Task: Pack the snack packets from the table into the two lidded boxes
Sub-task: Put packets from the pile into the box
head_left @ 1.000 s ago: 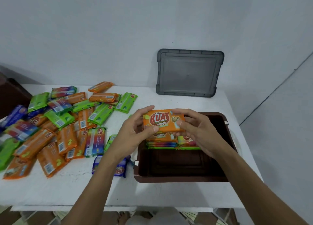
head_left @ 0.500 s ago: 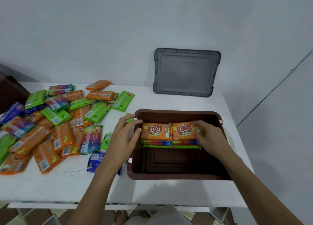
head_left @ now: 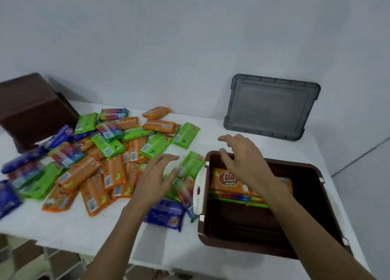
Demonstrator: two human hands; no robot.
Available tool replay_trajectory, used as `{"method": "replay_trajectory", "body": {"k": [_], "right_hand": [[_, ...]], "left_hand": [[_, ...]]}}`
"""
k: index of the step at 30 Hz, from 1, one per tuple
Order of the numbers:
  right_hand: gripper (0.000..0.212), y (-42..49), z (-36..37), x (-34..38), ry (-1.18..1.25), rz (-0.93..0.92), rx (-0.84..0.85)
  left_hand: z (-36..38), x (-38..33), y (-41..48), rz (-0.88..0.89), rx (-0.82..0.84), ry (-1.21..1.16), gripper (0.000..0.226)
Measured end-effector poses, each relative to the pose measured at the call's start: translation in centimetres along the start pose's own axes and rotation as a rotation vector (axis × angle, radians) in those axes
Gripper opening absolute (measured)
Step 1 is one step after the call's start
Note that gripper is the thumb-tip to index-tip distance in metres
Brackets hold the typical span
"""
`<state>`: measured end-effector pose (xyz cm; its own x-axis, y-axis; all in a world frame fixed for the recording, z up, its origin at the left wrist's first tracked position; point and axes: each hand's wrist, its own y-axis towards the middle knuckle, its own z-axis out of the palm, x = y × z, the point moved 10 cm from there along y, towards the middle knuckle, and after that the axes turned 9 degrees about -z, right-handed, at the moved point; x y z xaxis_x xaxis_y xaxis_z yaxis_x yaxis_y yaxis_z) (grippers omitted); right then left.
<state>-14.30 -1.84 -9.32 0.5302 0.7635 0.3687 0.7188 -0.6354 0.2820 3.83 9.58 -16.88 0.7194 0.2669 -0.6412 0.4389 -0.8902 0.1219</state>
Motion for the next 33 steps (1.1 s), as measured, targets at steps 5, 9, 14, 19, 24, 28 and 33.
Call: {"method": "replay_trajectory", "body": {"k": [5,9,14,19,24,28,33], "right_hand": [[0.050,7.9,8.1,2.0,-0.031,-0.029,0.328],[0.062,11.6,14.6,1.4,-0.114,0.036,0.649],[0.073,13.1,19.3,0.8,-0.178,0.090,0.786],[0.069,13.5,20.9,0.2,-0.254,0.104,0.772],[0.057,14.6,18.4,0.5,-0.213,0.045,0.575],[0.038,15.1,13.1,-0.5,-0.017,0.112,0.315],[0.031,11.2,5.9,-2.2,0.357,0.185,0.065]], "left_hand": [[-3.0,7.0,4.2,-0.185,-0.071,0.232,0.045],[-2.9,10.8,6.7,-0.278,-0.022,0.384,0.076],[-0.8,12.0,7.6,-0.252,-0.005,0.518,0.101],[-0.6,12.3,8.0,-0.236,-0.058,0.461,0.087],[-2.6,12.2,8.2,-0.260,-0.116,0.112,0.076],[-4.5,10.5,7.8,-0.185,-0.160,-0.328,0.077],[-5.8,7.6,6.5,-0.137,-0.188,-0.501,0.072]]}}
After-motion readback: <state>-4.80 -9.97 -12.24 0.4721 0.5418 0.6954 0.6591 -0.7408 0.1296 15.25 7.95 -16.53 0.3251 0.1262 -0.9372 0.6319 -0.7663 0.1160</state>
